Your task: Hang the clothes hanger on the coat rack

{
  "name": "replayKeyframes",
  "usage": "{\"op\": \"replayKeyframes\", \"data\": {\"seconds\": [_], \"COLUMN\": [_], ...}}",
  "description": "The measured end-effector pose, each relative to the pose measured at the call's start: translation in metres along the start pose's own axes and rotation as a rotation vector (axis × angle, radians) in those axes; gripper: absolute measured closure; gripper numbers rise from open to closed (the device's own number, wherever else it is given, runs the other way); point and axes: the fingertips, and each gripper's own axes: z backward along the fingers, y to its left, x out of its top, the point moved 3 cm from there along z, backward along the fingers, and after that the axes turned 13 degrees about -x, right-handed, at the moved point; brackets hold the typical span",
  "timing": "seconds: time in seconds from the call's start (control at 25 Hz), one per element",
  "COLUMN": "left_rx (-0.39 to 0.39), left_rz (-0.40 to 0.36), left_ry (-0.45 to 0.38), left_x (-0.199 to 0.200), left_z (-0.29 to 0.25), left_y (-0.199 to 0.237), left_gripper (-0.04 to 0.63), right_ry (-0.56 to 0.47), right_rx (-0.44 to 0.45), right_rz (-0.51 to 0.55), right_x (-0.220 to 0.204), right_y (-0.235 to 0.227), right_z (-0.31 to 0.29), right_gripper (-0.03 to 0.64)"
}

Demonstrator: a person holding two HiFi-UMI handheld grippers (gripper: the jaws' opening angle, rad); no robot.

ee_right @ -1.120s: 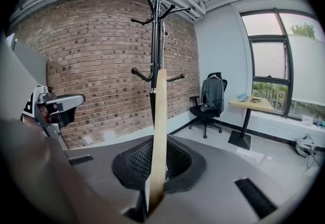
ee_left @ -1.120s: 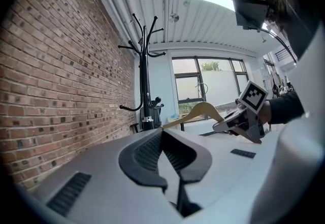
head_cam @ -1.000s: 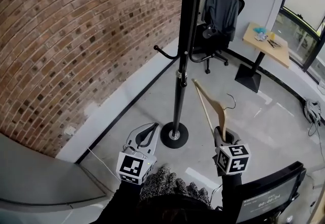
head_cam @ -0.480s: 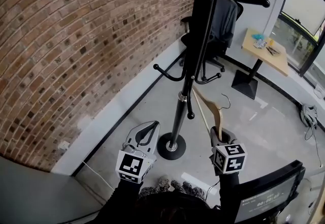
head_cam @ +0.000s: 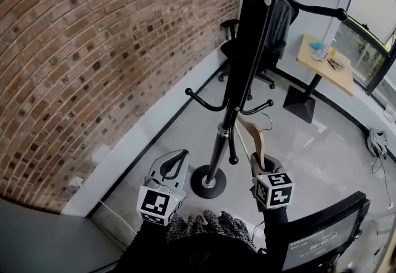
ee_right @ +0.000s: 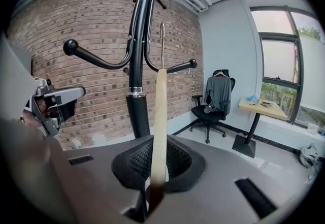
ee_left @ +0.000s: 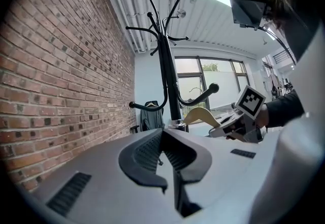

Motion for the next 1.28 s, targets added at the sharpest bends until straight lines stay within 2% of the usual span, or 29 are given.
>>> {"op": "replayKeyframes", "data": {"seconds": [0.32, 0.64, 0.96, 1.28], "left_rx": [0.066, 0.133, 0.168, 0.164], "left_rz": [0.006, 0.011, 0.002, 0.0], "left_ry": [0.001, 0.012, 0.023, 0.025], "left_x": [0.008, 0.009, 0.01, 0.009], "left_z": [-0.013, -0.009, -0.004, -0.003], "left_y": [0.006, 0.005, 0.003, 0.003], "left_gripper": [0.586, 0.586, 0.586, 0.586], "right_ry": [0.012, 0.058, 0.102, 0.093], "right_rx": [0.073, 0.124, 0.137, 0.136], "right_rz": [0.048, 0.073, 0.077, 0.079], "right_x": [0.012, -0.001, -0.022, -0.026], "right_y": [0.001, 0.004, 0.005, 0.008], "right_z": [-0.031, -0.056, -0.072, -0.077], "right_gripper": [0.598, 0.598, 0.598, 0.597]}}
